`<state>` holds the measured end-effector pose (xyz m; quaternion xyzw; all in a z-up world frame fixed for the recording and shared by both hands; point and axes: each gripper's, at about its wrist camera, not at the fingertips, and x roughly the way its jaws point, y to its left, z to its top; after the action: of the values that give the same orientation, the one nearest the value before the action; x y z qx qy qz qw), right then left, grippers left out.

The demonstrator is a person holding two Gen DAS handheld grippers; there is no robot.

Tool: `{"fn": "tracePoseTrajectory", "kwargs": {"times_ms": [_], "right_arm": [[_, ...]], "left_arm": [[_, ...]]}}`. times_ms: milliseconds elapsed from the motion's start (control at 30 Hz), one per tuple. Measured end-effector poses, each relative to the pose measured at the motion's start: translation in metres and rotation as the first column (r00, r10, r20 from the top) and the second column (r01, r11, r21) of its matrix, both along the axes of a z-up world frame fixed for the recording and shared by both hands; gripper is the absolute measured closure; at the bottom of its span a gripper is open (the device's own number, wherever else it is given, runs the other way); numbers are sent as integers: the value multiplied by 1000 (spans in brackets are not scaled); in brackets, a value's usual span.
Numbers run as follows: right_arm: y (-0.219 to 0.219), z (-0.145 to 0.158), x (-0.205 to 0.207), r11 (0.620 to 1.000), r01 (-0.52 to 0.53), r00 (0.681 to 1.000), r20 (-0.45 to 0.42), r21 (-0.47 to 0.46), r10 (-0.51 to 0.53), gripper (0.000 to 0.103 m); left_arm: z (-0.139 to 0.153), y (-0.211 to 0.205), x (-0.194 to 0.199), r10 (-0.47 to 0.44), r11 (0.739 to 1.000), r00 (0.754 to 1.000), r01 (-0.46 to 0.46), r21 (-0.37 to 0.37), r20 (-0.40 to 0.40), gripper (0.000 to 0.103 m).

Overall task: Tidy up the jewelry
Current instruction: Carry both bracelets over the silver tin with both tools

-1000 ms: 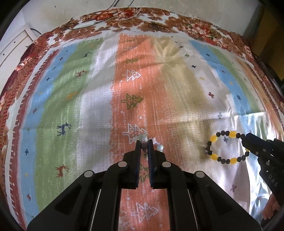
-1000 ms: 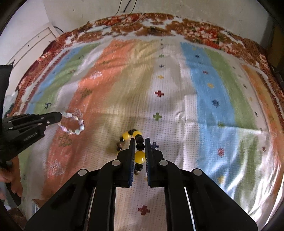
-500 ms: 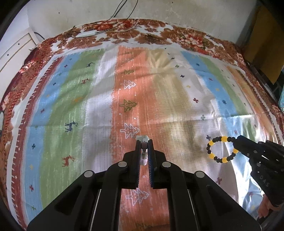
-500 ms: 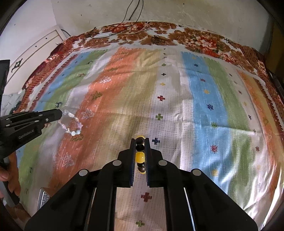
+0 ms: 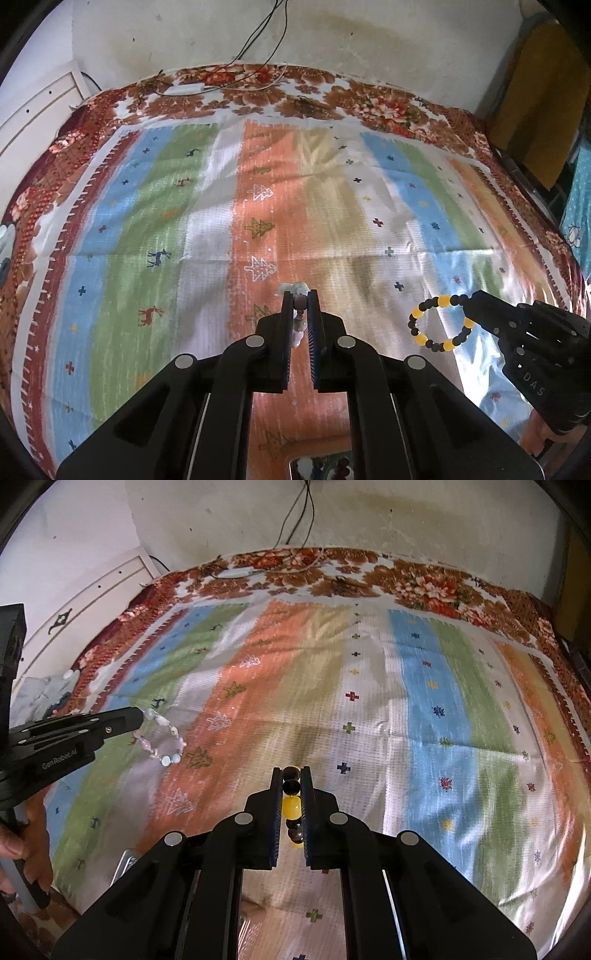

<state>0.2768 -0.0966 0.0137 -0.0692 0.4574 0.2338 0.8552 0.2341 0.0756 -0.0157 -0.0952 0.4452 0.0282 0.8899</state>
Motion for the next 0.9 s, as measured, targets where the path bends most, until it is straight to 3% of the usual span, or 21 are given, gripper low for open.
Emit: {"fn": "tracePoseTrajectory", "kwargs": {"times_ms": [700, 900], "right_arm": [[-2, 38, -51, 997, -55, 995, 87, 51, 51, 93], [0, 43, -68, 996, -67, 993, 98, 57, 61, 93]], "left_arm": [[35, -15, -64, -9, 999, 993, 13, -29, 118, 96], [40, -26, -84, -22, 1000, 990, 23, -6, 139, 96]]}}
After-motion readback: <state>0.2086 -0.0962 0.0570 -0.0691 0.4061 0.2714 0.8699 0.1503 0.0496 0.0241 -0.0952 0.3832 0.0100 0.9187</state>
